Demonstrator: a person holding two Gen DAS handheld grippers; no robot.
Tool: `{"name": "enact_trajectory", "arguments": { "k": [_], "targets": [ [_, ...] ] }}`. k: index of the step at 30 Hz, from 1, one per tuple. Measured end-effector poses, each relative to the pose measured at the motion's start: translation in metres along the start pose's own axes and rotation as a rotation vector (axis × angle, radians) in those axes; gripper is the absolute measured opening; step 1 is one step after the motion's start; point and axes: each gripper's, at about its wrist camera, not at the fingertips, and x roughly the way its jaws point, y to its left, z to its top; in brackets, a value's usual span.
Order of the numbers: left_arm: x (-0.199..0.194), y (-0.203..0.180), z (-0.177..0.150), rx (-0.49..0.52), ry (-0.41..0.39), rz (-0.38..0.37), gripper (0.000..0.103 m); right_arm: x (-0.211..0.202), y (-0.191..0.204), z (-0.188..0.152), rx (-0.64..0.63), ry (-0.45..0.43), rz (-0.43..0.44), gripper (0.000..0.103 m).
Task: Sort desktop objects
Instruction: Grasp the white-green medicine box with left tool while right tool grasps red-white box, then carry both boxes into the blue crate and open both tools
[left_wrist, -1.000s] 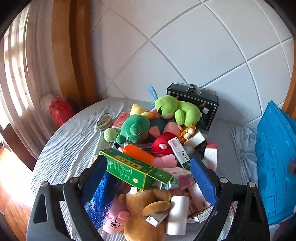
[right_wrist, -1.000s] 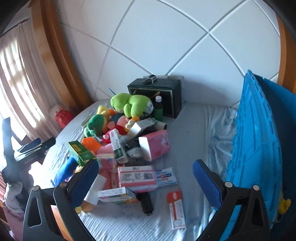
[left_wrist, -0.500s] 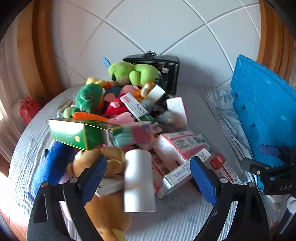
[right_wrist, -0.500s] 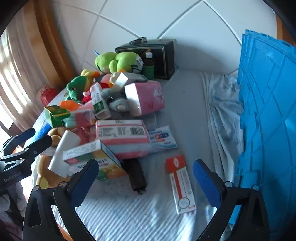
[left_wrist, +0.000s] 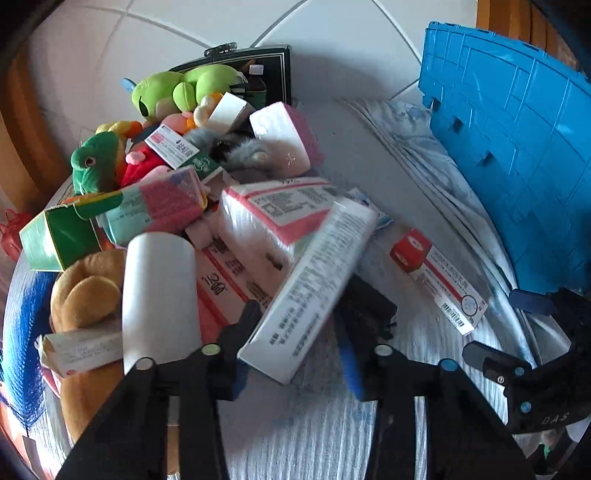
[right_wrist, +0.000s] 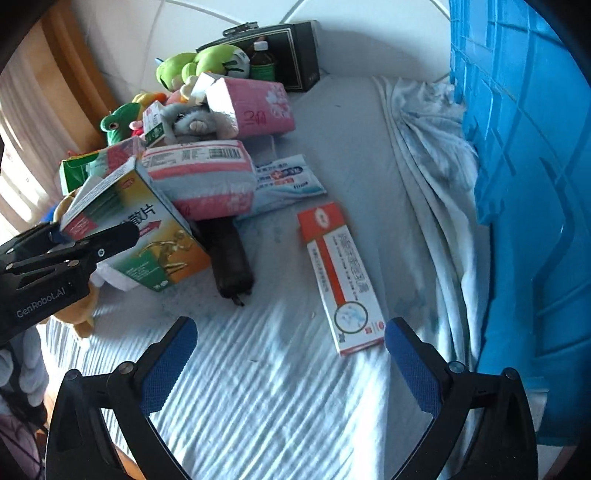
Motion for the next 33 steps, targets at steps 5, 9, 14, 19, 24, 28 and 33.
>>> {"name": "enact_trajectory", "arguments": {
  "k": [5, 9, 14, 19, 24, 28, 33],
  "targets": [
    [-0.009, 0.01, -0.007, -0.051, -0.02, -0.067, 0.023, 0.016, -0.014, -0.009, 0.028, -0.03, -0.097, 0.103],
    [-0.004, 0.002, -0.002, -0.021, -0.025, -0.074, 0.02, 0.037, -0.018, -0.007, 0.029, -0.04, -0.161, 0.1],
    [-0.006, 0.0, -0.002, -0.011, -0.035, -0.079, 0.018, 0.056, -0.015, -0.003, 0.03, -0.013, -0.219, 0.046],
    [-0.039, 0.007, 0.004, -0.026, -0.124, -0.085, 0.018, 0.013, 0.011, -0.003, -0.011, -0.095, -0.208, 0.042],
    [-0.083, 0.007, 0.022, -0.025, -0.256, -0.072, 0.018, -0.063, 0.046, 0.013, -0.076, -0.287, -0.183, 0.04],
    [-0.115, 0.001, 0.035, -0.002, -0.365, -0.023, 0.018, -0.119, 0.064, 0.027, -0.104, -0.444, -0.172, 0.04],
    [-0.149, -0.01, 0.054, -0.003, -0.466, -0.026, 0.018, -0.197, 0.075, 0.041, -0.125, -0.669, -0.181, 0.04]
  ]
}}
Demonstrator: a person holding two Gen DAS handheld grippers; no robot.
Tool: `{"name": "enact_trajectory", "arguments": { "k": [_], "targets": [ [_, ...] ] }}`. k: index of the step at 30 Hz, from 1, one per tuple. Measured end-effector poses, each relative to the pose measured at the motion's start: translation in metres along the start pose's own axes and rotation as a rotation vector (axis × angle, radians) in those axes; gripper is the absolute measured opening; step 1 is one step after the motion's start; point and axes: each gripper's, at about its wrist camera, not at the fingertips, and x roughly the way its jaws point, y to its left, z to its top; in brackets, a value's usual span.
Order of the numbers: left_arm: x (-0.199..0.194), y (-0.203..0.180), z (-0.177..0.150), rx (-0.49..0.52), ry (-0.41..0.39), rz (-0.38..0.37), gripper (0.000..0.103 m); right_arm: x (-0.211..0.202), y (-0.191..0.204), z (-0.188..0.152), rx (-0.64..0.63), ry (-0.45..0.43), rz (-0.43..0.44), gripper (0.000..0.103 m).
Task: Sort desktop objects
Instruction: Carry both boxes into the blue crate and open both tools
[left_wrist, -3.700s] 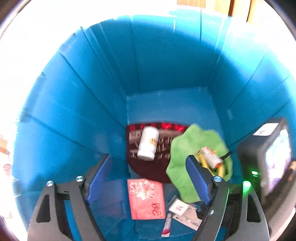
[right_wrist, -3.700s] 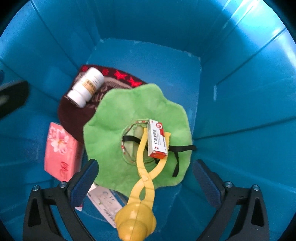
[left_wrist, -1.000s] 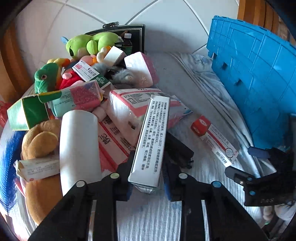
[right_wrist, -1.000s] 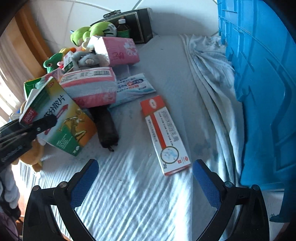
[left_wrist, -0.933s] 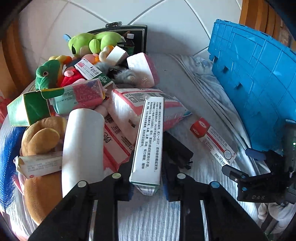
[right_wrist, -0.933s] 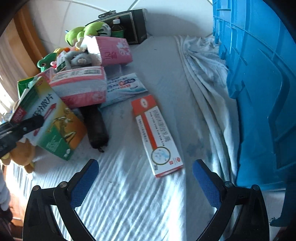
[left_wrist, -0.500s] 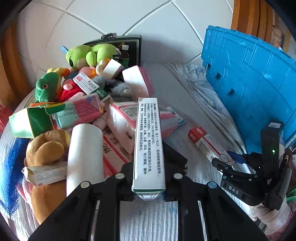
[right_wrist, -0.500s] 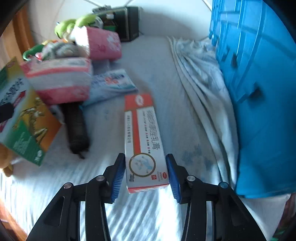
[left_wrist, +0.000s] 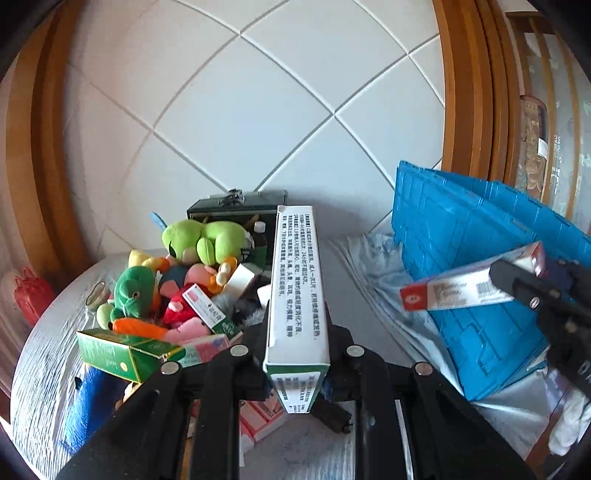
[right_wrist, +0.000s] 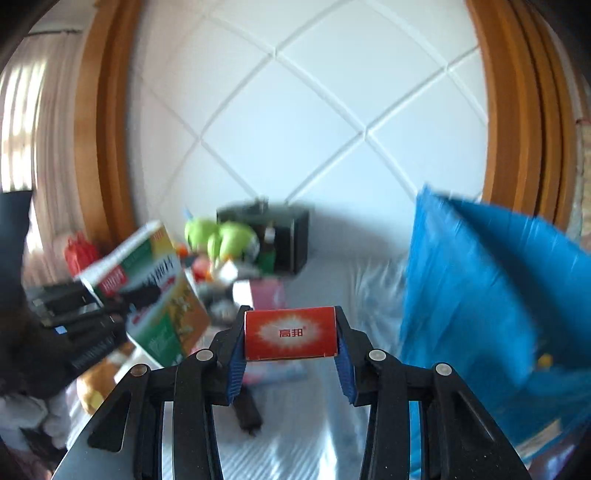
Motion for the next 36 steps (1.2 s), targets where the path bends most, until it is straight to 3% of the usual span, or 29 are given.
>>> {"name": "enact_trajectory", "arguments": {
  "k": [5, 8, 13, 19, 22, 28, 31, 36],
  "targets": [
    [-0.01, -0.026, 0.032, 0.009, -0.076, -0.038, 0.018, -0.056, -0.028, 0.043, -0.002, -0.203, -0.111, 0.04],
    [-0.015, -0.053, 0.053, 0.027, -0.118, -0.081, 0.018, -0.074, -0.058, 0.059, -0.003, -0.255, -0.223, 0.04],
    [-0.025, -0.117, 0.09, 0.075, -0.202, -0.165, 0.018, -0.081, -0.128, 0.071, 0.043, -0.231, -0.374, 0.04],
    [-0.027, -0.21, 0.116, 0.137, -0.238, -0.268, 0.018, -0.073, -0.211, 0.05, 0.118, -0.096, -0.481, 0.04],
    [-0.015, -0.261, 0.119, 0.192, -0.191, -0.323, 0.018, -0.06, -0.248, 0.029, 0.15, -0.008, -0.508, 0.04],
    [0.032, -0.341, 0.099, 0.327, 0.062, -0.353, 0.018, -0.05, -0.304, 0.002, 0.191, 0.174, -0.471, 0.041],
    [0.044, -0.357, 0.088, 0.349, 0.155, -0.323, 0.018, -0.044, -0.321, -0.006, 0.186, 0.252, -0.457, 0.041],
    [0.051, -0.364, 0.074, 0.346, 0.227, -0.311, 0.018, -0.041, -0.334, -0.019, 0.171, 0.295, -0.454, 0.041]
  ]
}}
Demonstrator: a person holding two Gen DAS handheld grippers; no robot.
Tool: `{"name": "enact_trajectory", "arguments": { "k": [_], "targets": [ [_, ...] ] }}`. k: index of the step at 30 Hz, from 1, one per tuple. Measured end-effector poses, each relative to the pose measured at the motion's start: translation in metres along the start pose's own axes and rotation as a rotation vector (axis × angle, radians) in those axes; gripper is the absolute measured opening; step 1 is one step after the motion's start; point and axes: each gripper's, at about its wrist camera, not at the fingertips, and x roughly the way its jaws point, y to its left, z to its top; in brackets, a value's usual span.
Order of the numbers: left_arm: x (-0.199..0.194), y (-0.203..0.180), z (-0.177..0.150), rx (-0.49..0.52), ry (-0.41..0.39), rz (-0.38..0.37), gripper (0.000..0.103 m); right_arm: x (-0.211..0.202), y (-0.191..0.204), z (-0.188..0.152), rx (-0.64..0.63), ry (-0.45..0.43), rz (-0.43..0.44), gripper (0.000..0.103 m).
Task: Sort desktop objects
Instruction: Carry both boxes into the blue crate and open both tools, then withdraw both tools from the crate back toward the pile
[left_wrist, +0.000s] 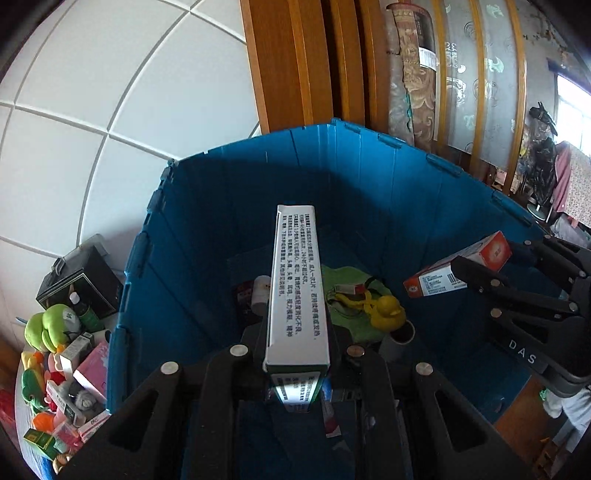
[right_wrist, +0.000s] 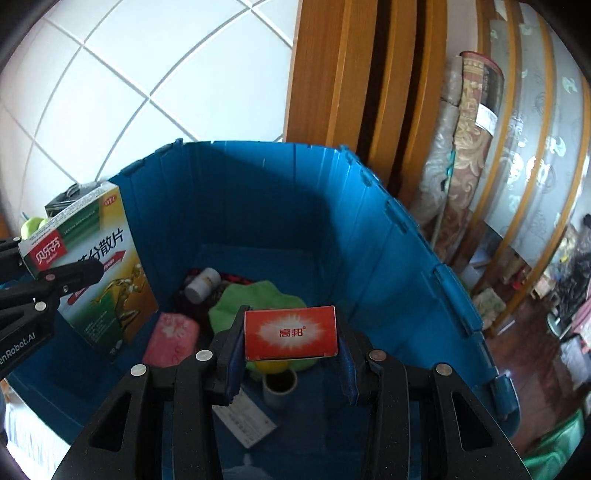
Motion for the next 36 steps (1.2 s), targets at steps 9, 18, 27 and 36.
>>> {"name": "enact_trajectory", "arguments": {
  "k": [9, 18, 27, 36],
  "targets": [
    [0.01, -0.004, -0.012, -0.003, 0.084, -0.015, 0.018, 0.018, -0.003, -0.006, -0.012, 0.064, -0.01, 0.041],
    [0.018, -0.001, -0.015, -0.027, 0.167, -0.017, 0.02, 0.029, 0.0, -0.003, -0.041, 0.163, 0.032, 0.041],
    [0.019, -0.001, -0.015, -0.031, 0.159, 0.006, 0.048, 0.025, 0.0, -0.001, -0.026, 0.142, 0.001, 0.066],
    [0.013, 0.003, -0.015, -0.049, 0.122, 0.015, 0.073, 0.019, 0.002, 0.006, -0.019, 0.101, -0.048, 0.086]
  ]
}}
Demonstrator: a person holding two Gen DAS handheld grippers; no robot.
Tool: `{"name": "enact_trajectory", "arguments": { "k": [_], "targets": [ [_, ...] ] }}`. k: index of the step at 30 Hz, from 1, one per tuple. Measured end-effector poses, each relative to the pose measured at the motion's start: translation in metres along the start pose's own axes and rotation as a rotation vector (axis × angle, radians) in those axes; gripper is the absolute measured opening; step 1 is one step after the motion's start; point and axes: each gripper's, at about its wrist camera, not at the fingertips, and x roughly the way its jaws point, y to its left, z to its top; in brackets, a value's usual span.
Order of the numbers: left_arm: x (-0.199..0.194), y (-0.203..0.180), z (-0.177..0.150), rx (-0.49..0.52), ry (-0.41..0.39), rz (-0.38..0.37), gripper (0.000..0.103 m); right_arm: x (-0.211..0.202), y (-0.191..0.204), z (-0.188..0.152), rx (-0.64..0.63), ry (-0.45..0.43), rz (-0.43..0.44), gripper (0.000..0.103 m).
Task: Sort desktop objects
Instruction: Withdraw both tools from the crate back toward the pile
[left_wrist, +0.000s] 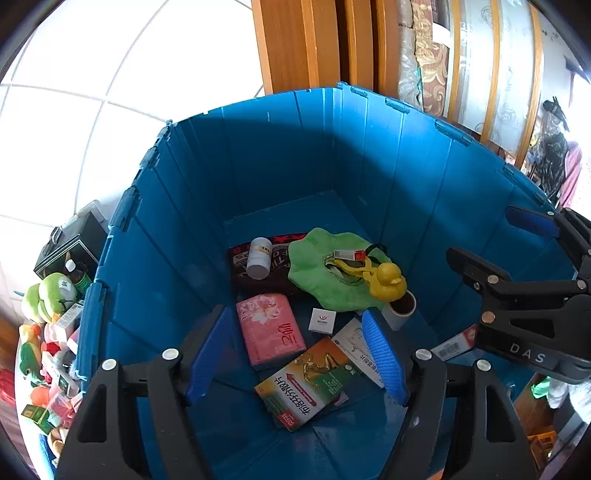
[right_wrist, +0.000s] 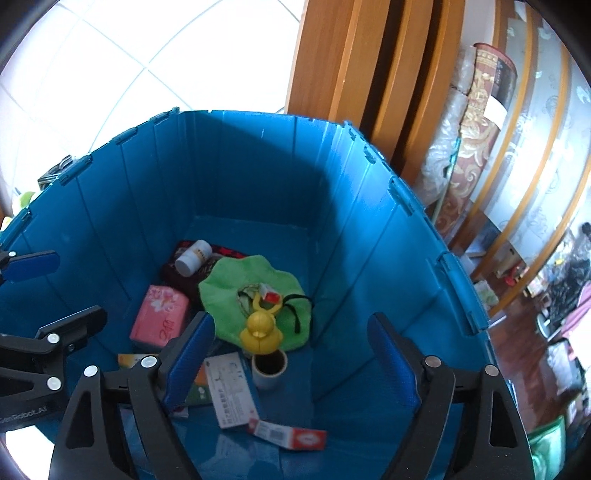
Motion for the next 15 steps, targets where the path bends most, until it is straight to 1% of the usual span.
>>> {"name": "enact_trajectory", "arguments": {
  "k": [3, 7, 10, 13, 15],
  "targets": [
    [-0.006, 0.003, -0.001, -0.011, -0.022, -0.002, 0.073, -0.001, -0.002, 0.001, 0.02, -0.022, -0.005, 0.087],
    [-0.022, 0.007, -0.001, -0.033, -0.086, -0.007, 0.073, -0.003, -0.005, 0.003, 0.046, -0.047, -0.016, 0.091],
    [-0.04, 0.013, -0.004, -0.05, -0.158, 0.019, 0.073, -0.005, -0.004, 0.003, 0.047, -0.071, -0.046, 0.091],
    [-0.062, 0.021, -0.009, -0.074, -0.246, 0.039, 0.073, -0.008, -0.002, 0.002, 0.046, -0.106, -0.083, 0.091],
    [-0.077, 0.029, -0.015, -0.095, -0.305, 0.069, 0.073, -0.01, -0.002, 0.001, 0.045, -0.13, -0.102, 0.091]
  ]
}}
